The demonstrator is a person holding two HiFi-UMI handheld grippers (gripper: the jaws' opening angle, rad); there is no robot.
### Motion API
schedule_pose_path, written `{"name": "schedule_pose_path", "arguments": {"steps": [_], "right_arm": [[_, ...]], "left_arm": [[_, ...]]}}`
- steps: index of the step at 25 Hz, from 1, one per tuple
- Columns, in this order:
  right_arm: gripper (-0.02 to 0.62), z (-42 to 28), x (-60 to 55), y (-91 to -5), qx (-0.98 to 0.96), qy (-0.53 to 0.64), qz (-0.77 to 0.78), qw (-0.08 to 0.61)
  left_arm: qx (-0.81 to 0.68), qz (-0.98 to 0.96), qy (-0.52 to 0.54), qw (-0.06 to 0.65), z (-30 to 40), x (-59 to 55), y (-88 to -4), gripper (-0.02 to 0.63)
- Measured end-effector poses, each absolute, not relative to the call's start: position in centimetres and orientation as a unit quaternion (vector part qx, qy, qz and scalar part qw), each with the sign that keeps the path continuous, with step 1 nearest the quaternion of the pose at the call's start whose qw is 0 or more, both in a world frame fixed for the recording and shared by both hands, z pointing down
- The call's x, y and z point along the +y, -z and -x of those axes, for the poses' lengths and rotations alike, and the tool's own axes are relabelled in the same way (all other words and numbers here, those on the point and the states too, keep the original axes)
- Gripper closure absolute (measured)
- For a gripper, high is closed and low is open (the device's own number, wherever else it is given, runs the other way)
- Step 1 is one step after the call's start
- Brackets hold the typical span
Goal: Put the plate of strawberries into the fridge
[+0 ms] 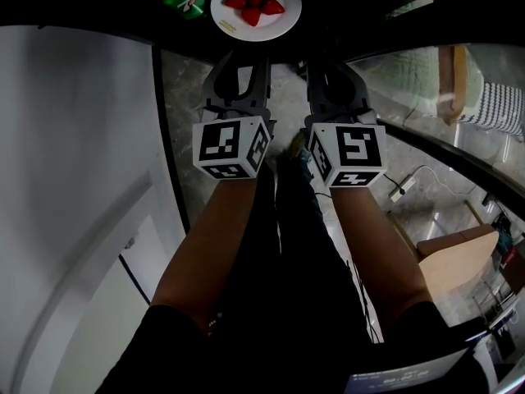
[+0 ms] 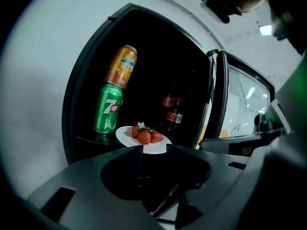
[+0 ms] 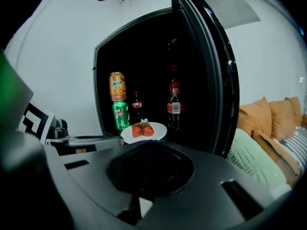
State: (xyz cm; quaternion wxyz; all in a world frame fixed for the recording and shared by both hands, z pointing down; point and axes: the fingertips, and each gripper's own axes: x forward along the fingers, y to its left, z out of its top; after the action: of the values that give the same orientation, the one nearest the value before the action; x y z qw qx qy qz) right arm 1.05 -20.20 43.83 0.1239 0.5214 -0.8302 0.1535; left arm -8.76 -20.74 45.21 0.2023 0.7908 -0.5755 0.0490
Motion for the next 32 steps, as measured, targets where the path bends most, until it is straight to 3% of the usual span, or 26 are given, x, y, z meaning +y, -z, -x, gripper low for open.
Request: {"name": "schedule_pose_path", "arguments": {"steps": [12, 32], "right_arm": [[0.591, -2.4, -19.8, -43.7, -0.823, -0.155, -0.528, 0.14], [0.591, -2.3, -18.2, -43.7, -0.81, -0.16, -0.546, 0.141]], "left_arm": [[-0.613, -0.76, -0.129, 0.173, 7.0, -20.2, -46.6, 0.476], [-0.616, -0.754, -0.132, 0.186, 7.8, -22.1, -46.6, 0.476]]}}
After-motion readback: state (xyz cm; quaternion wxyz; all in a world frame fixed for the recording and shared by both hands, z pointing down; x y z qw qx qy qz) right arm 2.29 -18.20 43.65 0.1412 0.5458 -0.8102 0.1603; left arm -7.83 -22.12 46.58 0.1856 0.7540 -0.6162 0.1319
